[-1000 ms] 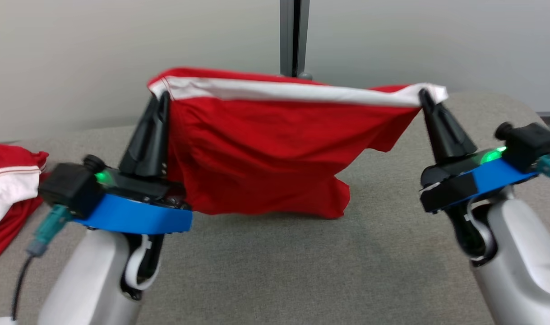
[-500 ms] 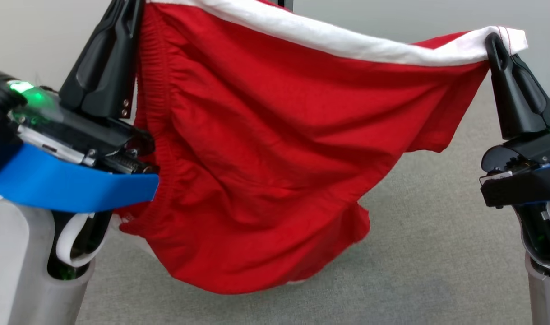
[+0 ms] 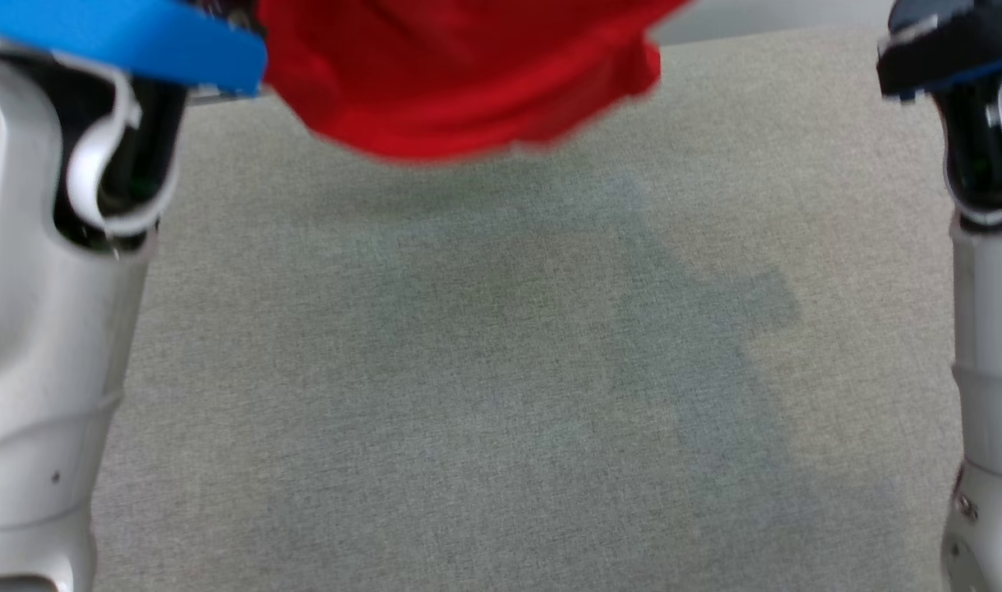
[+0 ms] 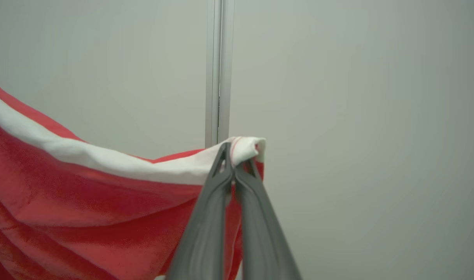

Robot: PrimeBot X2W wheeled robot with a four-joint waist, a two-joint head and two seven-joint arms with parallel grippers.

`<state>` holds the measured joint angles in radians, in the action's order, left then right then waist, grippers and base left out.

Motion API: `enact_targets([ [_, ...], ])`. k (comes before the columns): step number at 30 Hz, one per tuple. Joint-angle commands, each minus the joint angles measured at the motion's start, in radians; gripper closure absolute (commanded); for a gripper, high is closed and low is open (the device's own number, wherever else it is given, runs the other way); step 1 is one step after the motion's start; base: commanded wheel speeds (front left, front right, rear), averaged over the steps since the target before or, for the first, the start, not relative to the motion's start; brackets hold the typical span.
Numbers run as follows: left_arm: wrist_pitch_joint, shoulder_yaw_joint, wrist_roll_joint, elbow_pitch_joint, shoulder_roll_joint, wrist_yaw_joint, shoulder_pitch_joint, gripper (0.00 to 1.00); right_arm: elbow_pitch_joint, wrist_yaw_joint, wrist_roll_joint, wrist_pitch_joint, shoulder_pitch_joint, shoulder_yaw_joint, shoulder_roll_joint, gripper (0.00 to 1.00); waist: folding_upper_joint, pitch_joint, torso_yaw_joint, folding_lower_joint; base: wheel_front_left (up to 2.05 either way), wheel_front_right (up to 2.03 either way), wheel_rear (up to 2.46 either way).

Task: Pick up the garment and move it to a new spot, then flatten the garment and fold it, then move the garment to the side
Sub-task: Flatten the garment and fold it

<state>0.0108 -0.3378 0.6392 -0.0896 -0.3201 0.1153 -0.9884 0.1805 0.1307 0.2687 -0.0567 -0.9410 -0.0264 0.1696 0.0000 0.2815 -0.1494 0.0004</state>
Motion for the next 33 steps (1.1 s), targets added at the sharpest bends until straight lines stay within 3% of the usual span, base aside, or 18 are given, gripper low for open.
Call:
enact_targets([
  [1,-0.012,0.0,-0.003,-0.02,0.004,0.007,-0.029,1.0,0.02,0.0,-0.011,0.017,-0.023,0.002,-0.011,1.0,0.0,0.01,0.0,-0.0004,0.0,0.0,0.0],
  [7,-0.107,-0.005,0.017,-0.178,0.027,0.013,-0.088,1.0,0.172,0.0,-0.087,0.133,-0.07,-0.031,-0.065,1.0,0.0,0.059,-0.012,-0.0004,0.0,0.0,0.0],
  [13,-0.198,-0.063,0.059,-0.281,0.023,0.018,0.046,1.0,0.314,0.0,-0.084,0.216,0.031,-0.112,-0.091,1.0,0.0,0.106,-0.007,-0.0004,0.0,0.0,0.0],
  [18,-0.264,-0.094,0.149,-0.239,0.037,0.018,0.211,1.0,0.377,0.0,-0.039,0.279,0.131,-0.15,-0.095,1.0,0.0,0.113,0.007,-0.0004,0.0,0.0,0.0],
  [24,-0.276,-0.055,0.136,-0.099,0.055,0.018,0.433,1.0,0.324,0.0,0.011,0.313,0.287,-0.147,-0.089,1.0,0.0,0.062,0.029,-0.0004,0.0,0.0,0.0],
  [33,-0.277,-0.042,0.052,0.075,0.078,0.018,0.748,1.0,0.115,0.0,0.015,0.309,0.577,-0.103,-0.083,1.0,0.0,-0.077,0.035,-0.0004,0.0,0.0,0.0],
])
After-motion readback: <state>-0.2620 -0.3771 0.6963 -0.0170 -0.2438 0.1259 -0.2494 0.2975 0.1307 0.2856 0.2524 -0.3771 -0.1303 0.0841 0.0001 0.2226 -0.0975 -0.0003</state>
